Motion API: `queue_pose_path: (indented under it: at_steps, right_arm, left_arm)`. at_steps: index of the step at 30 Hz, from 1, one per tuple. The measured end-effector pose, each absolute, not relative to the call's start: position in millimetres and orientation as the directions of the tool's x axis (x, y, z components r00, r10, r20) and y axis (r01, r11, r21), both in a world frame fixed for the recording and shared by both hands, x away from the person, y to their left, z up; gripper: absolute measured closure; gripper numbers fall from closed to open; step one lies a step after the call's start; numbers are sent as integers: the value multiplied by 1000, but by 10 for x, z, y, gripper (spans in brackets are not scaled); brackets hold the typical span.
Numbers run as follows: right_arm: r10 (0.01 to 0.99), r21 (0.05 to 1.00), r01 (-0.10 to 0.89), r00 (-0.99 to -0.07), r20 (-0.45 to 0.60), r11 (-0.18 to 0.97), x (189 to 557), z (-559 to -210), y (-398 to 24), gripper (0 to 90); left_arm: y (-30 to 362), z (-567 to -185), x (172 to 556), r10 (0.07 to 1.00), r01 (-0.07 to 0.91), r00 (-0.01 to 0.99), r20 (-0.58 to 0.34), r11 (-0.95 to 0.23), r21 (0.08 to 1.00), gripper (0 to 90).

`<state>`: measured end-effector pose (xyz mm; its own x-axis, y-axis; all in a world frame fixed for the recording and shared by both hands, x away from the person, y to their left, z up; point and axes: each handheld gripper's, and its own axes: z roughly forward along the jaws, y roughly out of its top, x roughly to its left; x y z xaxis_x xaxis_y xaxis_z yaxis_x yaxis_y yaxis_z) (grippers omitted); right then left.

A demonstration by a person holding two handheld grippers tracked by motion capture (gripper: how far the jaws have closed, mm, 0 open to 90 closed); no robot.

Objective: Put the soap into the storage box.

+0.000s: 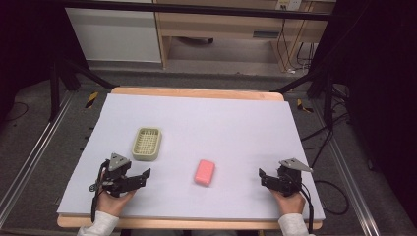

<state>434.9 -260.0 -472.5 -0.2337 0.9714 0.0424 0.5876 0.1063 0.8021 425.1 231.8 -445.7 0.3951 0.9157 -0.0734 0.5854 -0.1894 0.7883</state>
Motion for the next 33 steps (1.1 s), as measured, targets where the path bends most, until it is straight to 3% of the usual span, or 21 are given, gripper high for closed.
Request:
queue_pose_path:
  at_steps: [33]
  right_arm:
    - [971, 796, 593, -238, 33, 119, 4381, -4737, -2579, 119]
  left_arm:
    - [1909, -4321, 4319, 874, 572, 485, -41, -281, 771, 175]
